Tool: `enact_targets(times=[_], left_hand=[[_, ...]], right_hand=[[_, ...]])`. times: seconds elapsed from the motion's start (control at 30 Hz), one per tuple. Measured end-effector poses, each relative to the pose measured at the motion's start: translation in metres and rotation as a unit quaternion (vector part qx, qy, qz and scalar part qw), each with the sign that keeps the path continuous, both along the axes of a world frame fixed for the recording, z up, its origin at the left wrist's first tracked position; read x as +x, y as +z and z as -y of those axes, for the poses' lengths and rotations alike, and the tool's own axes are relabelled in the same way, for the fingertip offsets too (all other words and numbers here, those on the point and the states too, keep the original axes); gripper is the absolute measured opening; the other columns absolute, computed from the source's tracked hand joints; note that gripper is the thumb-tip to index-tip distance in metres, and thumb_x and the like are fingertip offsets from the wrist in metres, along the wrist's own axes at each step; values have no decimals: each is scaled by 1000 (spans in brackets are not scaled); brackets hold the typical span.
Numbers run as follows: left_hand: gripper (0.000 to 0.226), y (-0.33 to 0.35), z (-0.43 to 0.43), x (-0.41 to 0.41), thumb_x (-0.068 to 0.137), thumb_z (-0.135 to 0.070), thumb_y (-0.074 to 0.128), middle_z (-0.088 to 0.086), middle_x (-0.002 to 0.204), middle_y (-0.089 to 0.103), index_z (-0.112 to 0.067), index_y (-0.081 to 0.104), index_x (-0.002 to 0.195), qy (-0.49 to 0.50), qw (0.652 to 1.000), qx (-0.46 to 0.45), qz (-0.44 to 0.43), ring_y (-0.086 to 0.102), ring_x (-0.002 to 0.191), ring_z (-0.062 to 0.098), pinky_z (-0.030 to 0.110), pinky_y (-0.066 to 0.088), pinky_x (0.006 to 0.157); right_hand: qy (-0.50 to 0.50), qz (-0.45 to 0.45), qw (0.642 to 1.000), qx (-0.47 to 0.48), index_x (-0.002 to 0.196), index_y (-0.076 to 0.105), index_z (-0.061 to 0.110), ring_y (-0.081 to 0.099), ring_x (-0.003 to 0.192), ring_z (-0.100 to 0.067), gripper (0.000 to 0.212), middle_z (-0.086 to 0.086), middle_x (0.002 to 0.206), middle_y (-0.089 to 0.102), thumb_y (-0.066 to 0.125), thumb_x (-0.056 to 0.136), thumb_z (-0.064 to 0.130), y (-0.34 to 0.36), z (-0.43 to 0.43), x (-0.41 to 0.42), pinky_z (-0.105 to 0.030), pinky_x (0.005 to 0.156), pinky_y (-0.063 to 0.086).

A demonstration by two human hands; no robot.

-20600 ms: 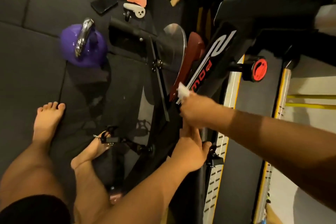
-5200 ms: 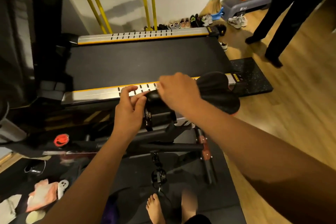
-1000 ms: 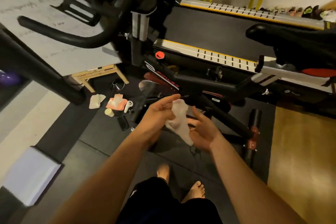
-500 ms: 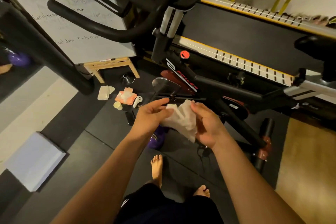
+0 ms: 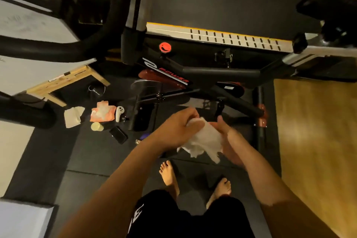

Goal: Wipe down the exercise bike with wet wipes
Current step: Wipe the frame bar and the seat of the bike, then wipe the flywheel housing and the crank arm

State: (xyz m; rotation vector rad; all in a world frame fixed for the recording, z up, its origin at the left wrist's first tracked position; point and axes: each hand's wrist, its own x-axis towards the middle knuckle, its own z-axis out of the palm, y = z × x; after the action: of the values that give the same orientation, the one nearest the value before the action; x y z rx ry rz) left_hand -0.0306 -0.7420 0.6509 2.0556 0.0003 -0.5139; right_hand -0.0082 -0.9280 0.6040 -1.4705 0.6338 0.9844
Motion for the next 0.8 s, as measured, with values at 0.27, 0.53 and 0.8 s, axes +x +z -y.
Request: enact_targets(times=[0.27,0.53,0.8], left_hand=[[9,-135,16,26,95,-25,59,-9,79,56,-21,54,90,76,997,-3,-21,51,69,1,17,40,62],[11,-364,45,57,93,-14,63,4,72,66,-18,57,102,270,952,-89,-116,59,51,4,18,44,45],[17,-508,10,88,94,-9,60,8,82,68,-23,58,102,279,957,-53,-53,69,74,17,15,50,58]], right_hand=[[26,67,996,52,91,71,18,73,76,-21,6,-9,86,75,70,86,18,-84,-1,-1,-34,69,57],[-23,227,959,-169,77,64,23,61,70,-13,9,-2,83,67,72,82,20,-268,39,98,-31,62,49],[-1,808,454,-376,85,68,6,59,80,-16,14,-14,92,67,65,80,18,-294,-16,257,-8,66,31]])
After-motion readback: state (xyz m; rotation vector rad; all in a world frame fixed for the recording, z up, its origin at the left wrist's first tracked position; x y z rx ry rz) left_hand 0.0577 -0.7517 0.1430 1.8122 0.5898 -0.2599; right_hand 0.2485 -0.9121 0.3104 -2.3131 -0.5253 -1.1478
